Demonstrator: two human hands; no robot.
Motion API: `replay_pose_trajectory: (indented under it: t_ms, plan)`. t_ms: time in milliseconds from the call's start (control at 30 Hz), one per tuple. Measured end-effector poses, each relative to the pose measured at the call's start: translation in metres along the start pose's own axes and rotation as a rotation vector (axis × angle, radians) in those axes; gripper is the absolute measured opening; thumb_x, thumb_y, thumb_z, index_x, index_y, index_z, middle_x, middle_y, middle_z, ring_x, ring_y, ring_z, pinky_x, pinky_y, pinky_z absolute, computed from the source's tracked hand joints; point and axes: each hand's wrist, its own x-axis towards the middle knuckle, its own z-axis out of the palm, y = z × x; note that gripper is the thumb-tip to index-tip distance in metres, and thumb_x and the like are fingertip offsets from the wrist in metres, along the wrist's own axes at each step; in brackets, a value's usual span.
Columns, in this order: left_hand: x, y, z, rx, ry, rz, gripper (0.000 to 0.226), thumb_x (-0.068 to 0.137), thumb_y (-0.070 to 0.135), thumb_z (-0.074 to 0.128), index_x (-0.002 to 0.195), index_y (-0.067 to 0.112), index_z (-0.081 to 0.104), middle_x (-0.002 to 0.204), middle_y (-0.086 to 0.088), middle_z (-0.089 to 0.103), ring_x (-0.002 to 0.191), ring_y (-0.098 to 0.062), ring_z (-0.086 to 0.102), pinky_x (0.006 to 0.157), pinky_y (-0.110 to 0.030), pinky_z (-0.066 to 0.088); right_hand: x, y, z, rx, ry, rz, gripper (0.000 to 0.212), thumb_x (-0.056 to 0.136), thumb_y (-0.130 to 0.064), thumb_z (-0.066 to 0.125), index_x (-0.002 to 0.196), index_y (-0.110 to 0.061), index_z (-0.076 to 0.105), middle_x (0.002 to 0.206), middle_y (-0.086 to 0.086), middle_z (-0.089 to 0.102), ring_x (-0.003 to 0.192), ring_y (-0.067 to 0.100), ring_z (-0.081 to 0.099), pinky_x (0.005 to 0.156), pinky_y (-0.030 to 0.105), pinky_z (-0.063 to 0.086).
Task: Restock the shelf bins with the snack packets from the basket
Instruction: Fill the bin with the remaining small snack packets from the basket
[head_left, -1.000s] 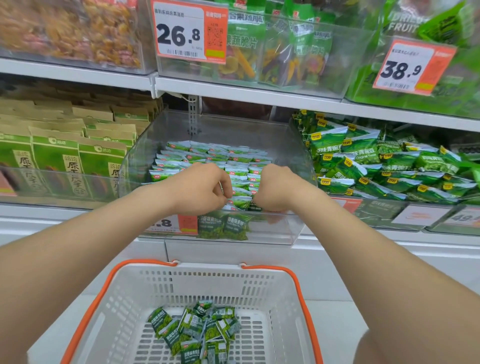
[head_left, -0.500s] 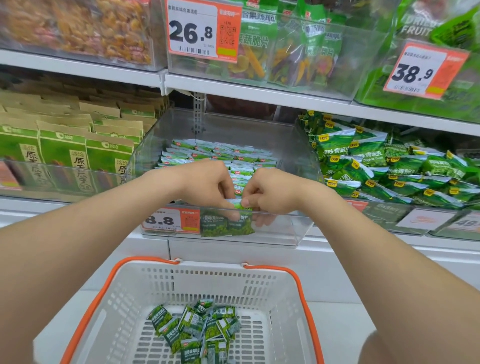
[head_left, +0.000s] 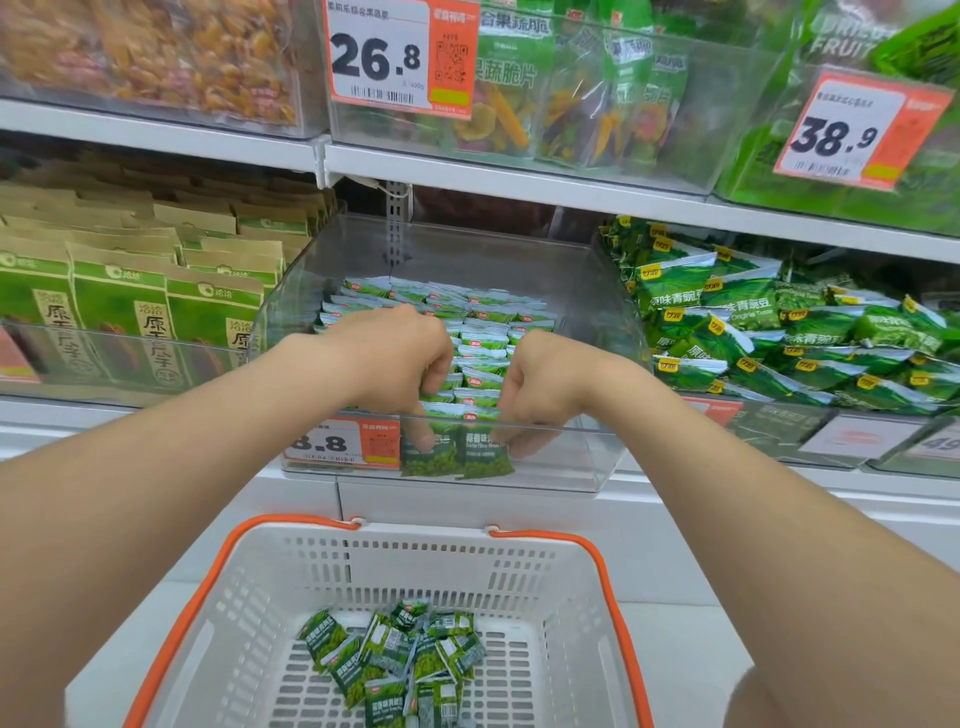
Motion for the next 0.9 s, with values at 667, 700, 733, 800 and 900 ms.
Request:
replay_pose_trajectory:
  t_ms: [667, 700, 733, 800, 900]
  plan:
    - [-0.004, -0.014, -0.01, -0.154, -0.021, -0.049, 0.066, 0.047, 0.067, 0.095, 0.095, 0.032, 0.069, 0.088, 0.014, 0.069, 0.081, -0.011, 0.067, 0.072, -0.032, 0.054, -0.002, -0.01, 0.003, -0.169, 0.212, -0.126, 0.083, 0.07, -0.058, 0.09, 0.132, -0.008, 0.065, 0.12, 0.012, 0.07, 0.088, 0.024, 0.077, 0.085, 0.036, 0.061]
    - [-0.008, -0.014, -0.013, -0.19, 0.022, -0.046, 0.06, 0.054, 0.064, 0.095, 0.098, 0.033, 0.07, 0.09, 0.015, 0.07, 0.081, -0.008, 0.067, 0.076, -0.032, 0.055, -0.006, -0.008, 0.002, -0.198, 0.305, -0.145, 0.068, 0.076, -0.061, 0.085, 0.122, -0.014, 0.07, 0.113, 0.01, 0.069, 0.093, 0.023, 0.076, 0.083, 0.034, 0.059]
    - [-0.013, -0.013, -0.016, -0.216, 0.096, -0.039, 0.051, 0.063, 0.06, 0.094, 0.099, 0.033, 0.07, 0.09, 0.015, 0.071, 0.08, -0.004, 0.065, 0.08, -0.033, 0.055, -0.01, -0.007, 0.002, -0.198, 0.417, -0.172, 0.05, 0.084, -0.057, 0.079, 0.115, -0.018, 0.072, 0.104, 0.007, 0.066, 0.097, 0.024, 0.073, 0.08, 0.032, 0.055]
    - [-0.024, -0.006, -0.017, -0.226, 0.297, -0.021, 0.027, 0.079, 0.05, 0.086, 0.094, 0.033, 0.07, 0.083, 0.015, 0.07, 0.075, 0.002, 0.058, 0.084, -0.036, 0.056, -0.023, -0.005, 0.001, -0.208, 0.672, -0.258, 0.016, 0.092, -0.04, 0.063, 0.097, -0.028, 0.071, 0.091, 0.004, 0.064, 0.103, 0.03, 0.062, 0.077, 0.033, 0.046]
    - [-0.051, 0.016, -0.014, -0.132, 0.477, -0.036, 0.014, 0.085, 0.043, 0.072, 0.079, 0.034, 0.063, 0.068, 0.016, 0.062, 0.07, -0.004, 0.053, 0.073, -0.038, 0.055, -0.055, -0.013, 0.006, -0.183, 0.675, -0.402, 0.014, 0.086, -0.034, 0.058, 0.078, -0.027, 0.067, 0.074, -0.004, 0.064, 0.079, 0.021, 0.056, 0.083, 0.037, 0.053]
